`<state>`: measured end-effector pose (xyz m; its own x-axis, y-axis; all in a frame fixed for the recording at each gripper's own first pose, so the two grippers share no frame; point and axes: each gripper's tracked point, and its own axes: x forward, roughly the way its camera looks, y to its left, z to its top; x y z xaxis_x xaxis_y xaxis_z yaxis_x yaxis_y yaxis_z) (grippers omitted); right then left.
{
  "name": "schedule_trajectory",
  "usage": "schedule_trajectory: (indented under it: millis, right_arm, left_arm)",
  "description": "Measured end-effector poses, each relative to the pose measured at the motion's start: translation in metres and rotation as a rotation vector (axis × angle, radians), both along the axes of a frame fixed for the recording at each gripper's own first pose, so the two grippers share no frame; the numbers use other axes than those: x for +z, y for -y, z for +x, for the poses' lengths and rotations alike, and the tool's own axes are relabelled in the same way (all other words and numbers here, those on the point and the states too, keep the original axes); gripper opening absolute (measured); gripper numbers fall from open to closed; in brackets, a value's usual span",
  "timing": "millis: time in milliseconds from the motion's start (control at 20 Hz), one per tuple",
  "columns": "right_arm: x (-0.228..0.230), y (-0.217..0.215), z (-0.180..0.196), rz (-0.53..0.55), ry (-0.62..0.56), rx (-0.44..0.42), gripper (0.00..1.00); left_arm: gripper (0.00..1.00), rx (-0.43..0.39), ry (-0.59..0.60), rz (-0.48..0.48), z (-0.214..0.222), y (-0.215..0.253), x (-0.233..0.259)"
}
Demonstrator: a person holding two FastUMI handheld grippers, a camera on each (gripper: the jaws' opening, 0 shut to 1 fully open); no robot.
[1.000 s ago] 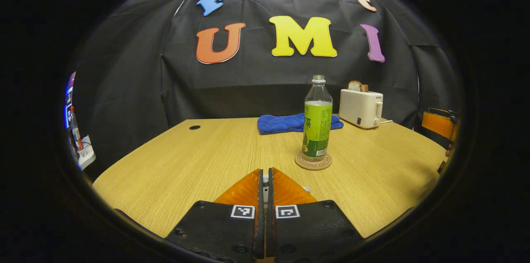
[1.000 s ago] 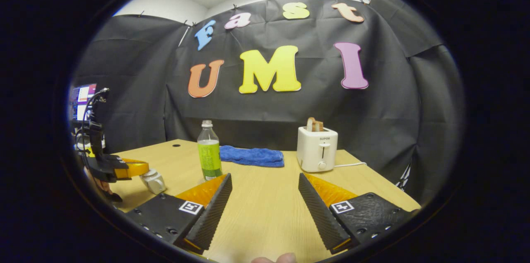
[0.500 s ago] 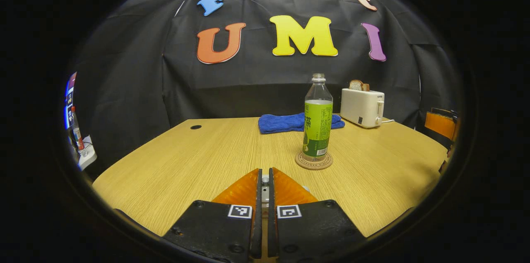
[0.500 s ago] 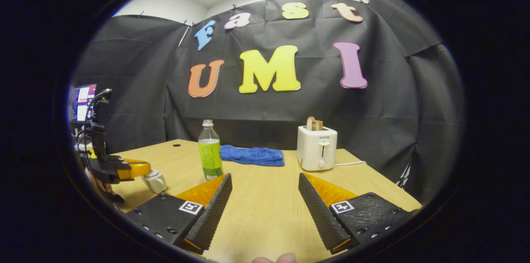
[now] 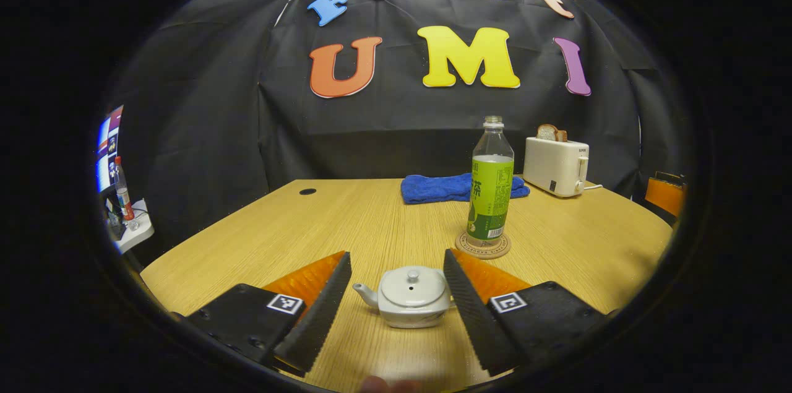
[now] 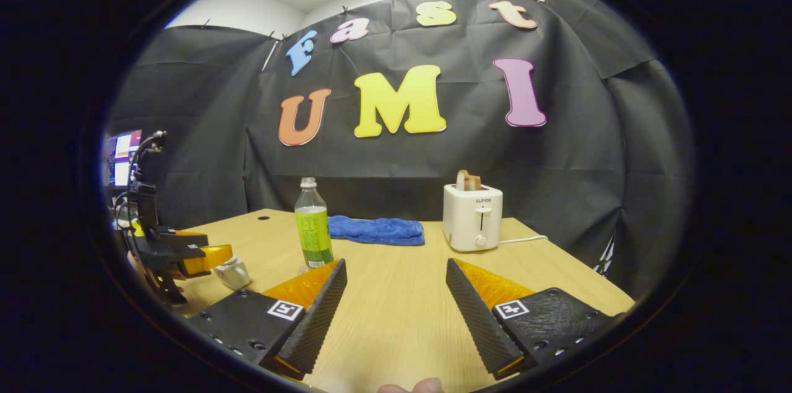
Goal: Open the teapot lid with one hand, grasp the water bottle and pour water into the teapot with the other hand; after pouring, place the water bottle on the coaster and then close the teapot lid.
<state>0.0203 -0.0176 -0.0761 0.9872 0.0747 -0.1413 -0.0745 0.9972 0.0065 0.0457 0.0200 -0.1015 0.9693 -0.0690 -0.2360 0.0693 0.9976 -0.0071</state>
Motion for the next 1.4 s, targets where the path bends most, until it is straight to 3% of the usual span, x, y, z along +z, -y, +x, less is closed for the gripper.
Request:
schedule_trajectory:
  millis: [50,500,850,1050,1400]
  right_arm:
    - [-0.001,-0.001,0.0,0.002,-0.001,-0.002,0.96]
    - [0.02,0.006,-0.004,-0.024,0.049,-0.058,0.96]
    - [0.059,-0.016,-0.027,-0.075,0.162,-0.092,0.96]
    - [0.06,-0.025,-0.037,-0.06,0.165,-0.081,0.94]
    - [0.063,-0.022,-0.049,-0.054,0.181,-0.099,0.94]
  left_arm:
    - [1.0,0.002,0.01,-0.001,-0.005,-0.001,0.006]
    - [0.99,0.043,0.136,-0.028,-0.028,-0.023,0.08]
    - [0.99,-0.005,0.246,0.005,-0.065,0.015,0.123]
    - [0.99,-0.033,0.271,0.011,-0.086,0.038,0.125]
    - [0.99,-0.02,0.284,-0.004,-0.097,0.035,0.117]
